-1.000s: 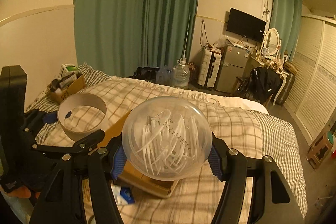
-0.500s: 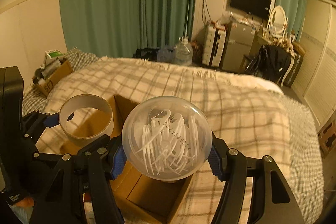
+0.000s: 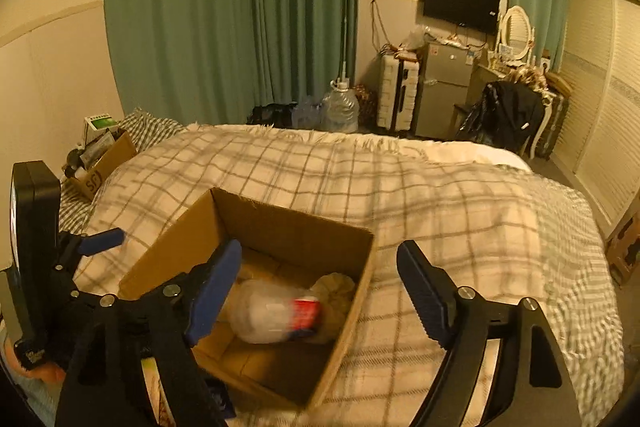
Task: Organize objects
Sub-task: 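Grasp the tape roll with the left gripper while the right carries the container to the box, then release the tape roll and container into the box, then grasp the pale blue clip with the right gripper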
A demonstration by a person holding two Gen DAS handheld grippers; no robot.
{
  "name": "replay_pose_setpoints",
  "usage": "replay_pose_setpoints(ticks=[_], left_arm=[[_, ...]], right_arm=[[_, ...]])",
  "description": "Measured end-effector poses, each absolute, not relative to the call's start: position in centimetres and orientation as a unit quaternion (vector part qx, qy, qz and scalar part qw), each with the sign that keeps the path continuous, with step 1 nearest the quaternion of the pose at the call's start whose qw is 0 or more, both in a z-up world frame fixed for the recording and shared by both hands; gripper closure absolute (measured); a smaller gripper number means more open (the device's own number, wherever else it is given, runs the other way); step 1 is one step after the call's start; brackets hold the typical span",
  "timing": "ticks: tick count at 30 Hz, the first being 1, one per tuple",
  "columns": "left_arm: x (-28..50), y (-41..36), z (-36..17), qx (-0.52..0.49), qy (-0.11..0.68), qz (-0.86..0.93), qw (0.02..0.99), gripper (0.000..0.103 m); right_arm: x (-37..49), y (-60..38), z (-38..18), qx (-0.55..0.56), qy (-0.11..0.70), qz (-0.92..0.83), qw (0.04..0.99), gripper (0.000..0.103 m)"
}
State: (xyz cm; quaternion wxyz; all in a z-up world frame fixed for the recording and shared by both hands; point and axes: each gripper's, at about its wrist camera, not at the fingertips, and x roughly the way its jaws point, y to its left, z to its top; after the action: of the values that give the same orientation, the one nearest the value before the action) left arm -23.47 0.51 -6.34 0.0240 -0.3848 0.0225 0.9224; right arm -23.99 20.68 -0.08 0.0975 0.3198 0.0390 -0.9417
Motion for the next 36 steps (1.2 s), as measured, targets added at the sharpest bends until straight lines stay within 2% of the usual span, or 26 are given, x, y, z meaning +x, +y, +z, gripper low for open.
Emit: replay_pose_setpoints(ticks=[9,16,21,27,31,36], left_arm=[[-14.7,-2.0,-3.6,-0.379,0.041,0.925,-0.003,0.000],[-7.6,-2.8,-3.3,-0.366,0.033,0.930,-0.014,0.000],[-3.6,-2.5,-5.2,-0.363,0.028,0.931,-0.037,0.000],[-1.4,-2.1,-9.2,-0.389,0.049,0.917,-0.068,0.000],[-1.1,-3.2,-9.3,-0.387,0.033,0.918,-0.086,0.000],[-1.2,-4.6,-9.7,-0.388,0.014,0.916,-0.104,0.000]], right_arm=[[-14.9,21.1,4.5,0.292,0.063,-0.949,0.099,0.016],[-8.4,20.5,4.1,0.297,0.079,-0.946,0.099,0.016],[-4.8,19.3,0.8,0.324,0.074,-0.937,0.109,0.016],[-3.7,16.6,-6.1,0.386,0.093,-0.912,0.106,0.016],[-4.0,14.1,-9.6,0.423,0.131,-0.888,0.124,0.016],[-4.8,11.8,-11.8,0.455,0.136,-0.866,0.157,0.016]])
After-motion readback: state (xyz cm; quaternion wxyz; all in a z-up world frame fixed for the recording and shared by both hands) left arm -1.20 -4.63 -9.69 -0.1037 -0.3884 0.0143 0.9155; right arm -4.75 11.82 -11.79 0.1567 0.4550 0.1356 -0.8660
